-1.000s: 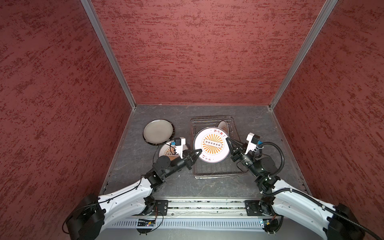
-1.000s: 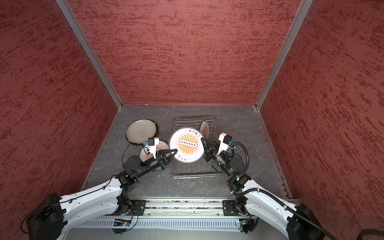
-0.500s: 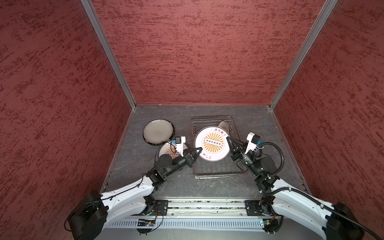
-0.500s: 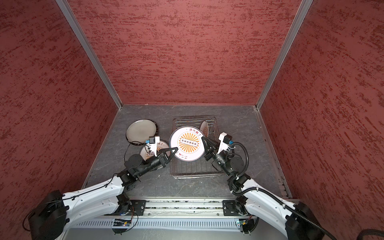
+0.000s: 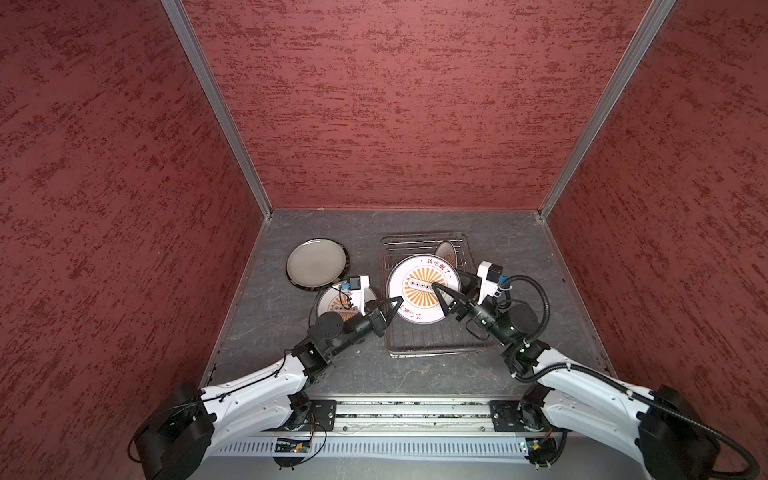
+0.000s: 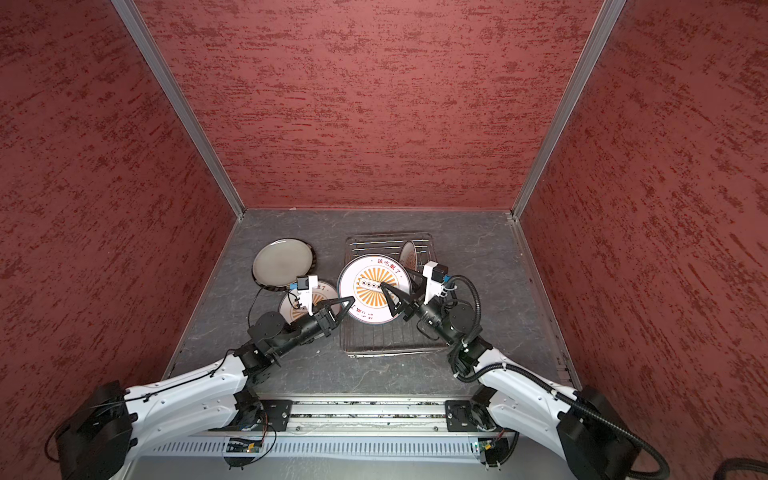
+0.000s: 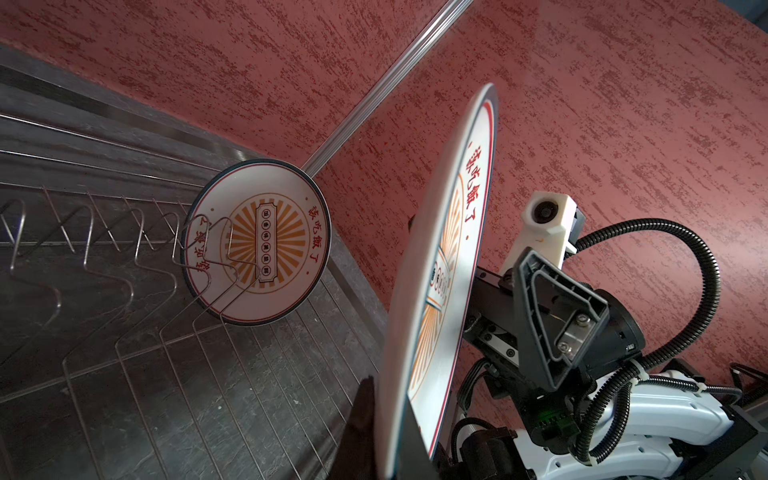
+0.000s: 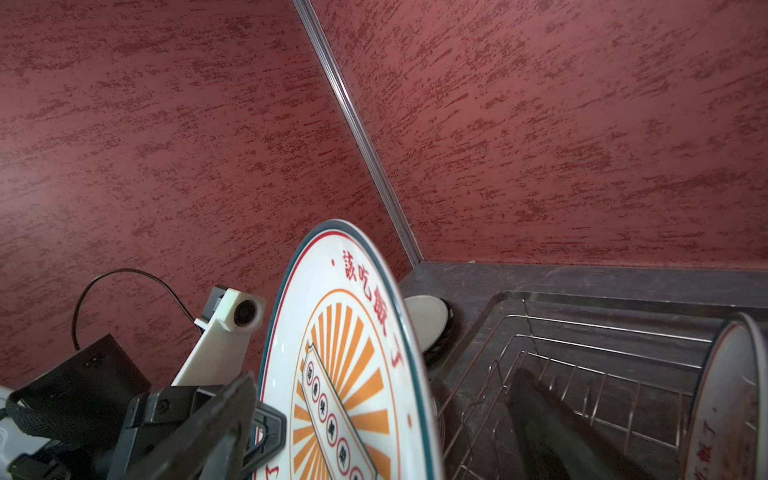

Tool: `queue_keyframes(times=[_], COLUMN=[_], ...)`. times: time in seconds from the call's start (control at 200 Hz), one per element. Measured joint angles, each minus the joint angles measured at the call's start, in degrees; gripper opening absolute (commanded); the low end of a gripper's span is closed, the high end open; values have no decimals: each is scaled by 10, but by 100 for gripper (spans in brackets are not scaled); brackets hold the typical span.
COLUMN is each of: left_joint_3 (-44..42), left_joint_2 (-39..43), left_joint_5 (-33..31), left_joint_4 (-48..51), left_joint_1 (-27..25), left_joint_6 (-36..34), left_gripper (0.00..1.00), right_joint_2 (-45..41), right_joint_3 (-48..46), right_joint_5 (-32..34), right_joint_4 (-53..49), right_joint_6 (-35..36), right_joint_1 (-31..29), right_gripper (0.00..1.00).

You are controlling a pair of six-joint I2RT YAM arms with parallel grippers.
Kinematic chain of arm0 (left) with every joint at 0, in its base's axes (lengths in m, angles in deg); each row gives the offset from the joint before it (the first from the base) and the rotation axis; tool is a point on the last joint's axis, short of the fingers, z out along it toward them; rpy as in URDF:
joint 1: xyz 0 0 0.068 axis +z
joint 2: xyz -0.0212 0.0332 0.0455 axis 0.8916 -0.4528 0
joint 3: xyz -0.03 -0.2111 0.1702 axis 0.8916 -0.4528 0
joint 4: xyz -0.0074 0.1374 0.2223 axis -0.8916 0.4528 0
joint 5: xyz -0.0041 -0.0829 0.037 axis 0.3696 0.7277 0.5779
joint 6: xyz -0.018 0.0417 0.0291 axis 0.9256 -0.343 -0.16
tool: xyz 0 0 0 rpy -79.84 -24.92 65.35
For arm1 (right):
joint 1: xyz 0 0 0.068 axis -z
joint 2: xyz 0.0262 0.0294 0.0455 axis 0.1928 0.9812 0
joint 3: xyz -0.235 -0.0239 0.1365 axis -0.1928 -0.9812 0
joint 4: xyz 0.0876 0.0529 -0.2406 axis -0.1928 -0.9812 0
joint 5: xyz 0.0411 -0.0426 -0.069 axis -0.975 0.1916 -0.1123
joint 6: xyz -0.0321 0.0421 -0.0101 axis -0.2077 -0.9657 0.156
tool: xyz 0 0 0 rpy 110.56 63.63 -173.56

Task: Unload the plates from the dish rack
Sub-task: 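Grasp the plate rim with the left gripper while the right holds it, then carry the plate to the table stack with the left while the right returns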

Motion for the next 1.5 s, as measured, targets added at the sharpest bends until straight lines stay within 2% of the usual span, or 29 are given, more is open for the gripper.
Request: queue_keyframes(times=[0.19,0.401,0.526,0.646,0.787,1.052,1.318,1.498], left_joint_3=[-11,-36,-39,-39,-39,-36,-22,3], left_joint_2=[50,80,113,166,219,275,272,250], left_joint_5=[-22,-15,-19,-40,-63,-86,-88,-74], left_joint_4=[18,30,64,118,193,347,469,531], left_joint_1=[32,111,123,134,171,254,301,309], left_joint_6=[17,69,83,97,120,170,211,232], left_gripper=[0,0,0,0,0,0,0,0], right_joint_2=[8,-3,-3,25,81,163,214,230], right_joint_3=[2,2,2,25,69,144,197,202], right_joint_5=[0,-2,-15,-40,-62,-44,6,21], right_joint_4=[-1,0,0,-18,-37,-95,-140,-155], right_joint_6=[-1,2,11,19,28,67,107,115], right_joint_1=[0,0,0,-2,-12,-68,-112,-118], right_gripper=[99,99,99,99,99,99,99,99])
